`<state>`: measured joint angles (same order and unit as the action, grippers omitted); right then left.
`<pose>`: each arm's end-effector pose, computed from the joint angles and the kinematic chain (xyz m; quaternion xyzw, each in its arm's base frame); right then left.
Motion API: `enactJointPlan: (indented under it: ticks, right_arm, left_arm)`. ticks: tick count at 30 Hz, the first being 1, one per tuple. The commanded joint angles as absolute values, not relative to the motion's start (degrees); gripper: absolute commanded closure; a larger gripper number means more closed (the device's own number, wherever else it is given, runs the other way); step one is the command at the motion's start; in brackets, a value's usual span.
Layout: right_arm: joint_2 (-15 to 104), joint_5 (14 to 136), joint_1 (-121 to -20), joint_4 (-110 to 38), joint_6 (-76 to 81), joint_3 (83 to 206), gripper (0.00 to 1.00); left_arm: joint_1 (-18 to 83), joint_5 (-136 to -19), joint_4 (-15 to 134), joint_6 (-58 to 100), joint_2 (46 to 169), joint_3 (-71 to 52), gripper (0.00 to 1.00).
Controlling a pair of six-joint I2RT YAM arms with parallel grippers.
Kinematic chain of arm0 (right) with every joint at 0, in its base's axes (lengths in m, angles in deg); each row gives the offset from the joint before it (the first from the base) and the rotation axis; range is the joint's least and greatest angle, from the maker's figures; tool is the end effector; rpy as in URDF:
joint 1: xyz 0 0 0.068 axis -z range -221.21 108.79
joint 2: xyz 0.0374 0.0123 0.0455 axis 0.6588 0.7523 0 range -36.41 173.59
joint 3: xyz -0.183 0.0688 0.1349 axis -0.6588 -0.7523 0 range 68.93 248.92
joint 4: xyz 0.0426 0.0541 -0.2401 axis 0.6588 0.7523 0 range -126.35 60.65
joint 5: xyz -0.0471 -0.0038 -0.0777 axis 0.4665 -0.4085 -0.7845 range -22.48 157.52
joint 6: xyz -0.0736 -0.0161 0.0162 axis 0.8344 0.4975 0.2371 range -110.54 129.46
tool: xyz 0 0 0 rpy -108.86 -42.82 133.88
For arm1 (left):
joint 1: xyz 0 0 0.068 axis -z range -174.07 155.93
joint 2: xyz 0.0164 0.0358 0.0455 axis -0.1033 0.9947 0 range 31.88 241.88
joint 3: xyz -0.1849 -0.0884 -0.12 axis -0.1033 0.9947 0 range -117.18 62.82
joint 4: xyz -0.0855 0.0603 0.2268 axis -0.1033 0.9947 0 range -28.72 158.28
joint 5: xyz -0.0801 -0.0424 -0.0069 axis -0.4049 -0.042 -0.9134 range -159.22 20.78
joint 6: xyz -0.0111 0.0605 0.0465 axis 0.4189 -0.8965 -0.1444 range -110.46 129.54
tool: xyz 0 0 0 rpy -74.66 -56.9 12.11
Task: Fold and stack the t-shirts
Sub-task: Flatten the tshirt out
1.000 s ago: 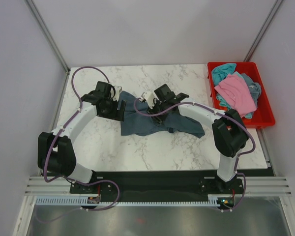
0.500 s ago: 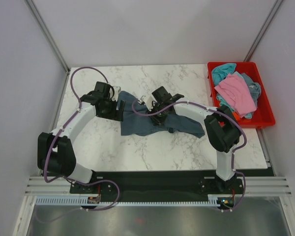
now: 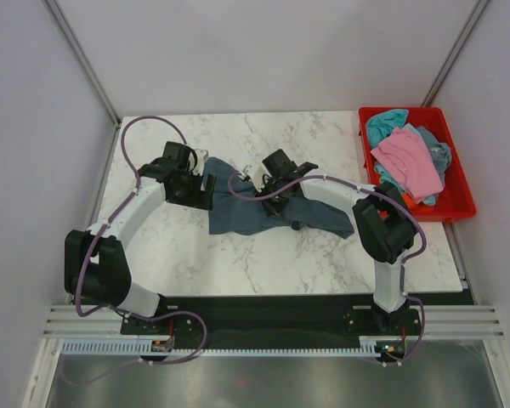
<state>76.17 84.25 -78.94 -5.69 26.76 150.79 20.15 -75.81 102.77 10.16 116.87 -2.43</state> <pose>0.3076 0.2618 0.1362 -0.4748 0.8336 0.1821 0.2158 0.2950 -0.0826 0.1959 0.1287 0.9585 -0.0873 0.2388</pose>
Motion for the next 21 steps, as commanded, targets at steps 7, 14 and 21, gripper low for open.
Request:
enactJointPlan:
  ticks: [7, 14, 21]
  right_arm:
    - [73.64, 83.96, -78.65, -5.94, 27.21, 152.24, 1.00]
    - [67.49, 83.43, -78.12, -3.13, 28.18, 156.19, 1.00]
    - [64.67, 84.12, -77.94, -1.89, 28.53, 157.70, 1.00]
  left_arm:
    - [19.81, -77.22, 101.00, 11.56, 114.93, -2.31, 0.13]
    - [19.81, -77.48, 100.83, 11.38, 115.20, -1.69, 0.13]
    - [19.81, -77.66, 100.83, 11.38, 116.78, -3.62, 0.13]
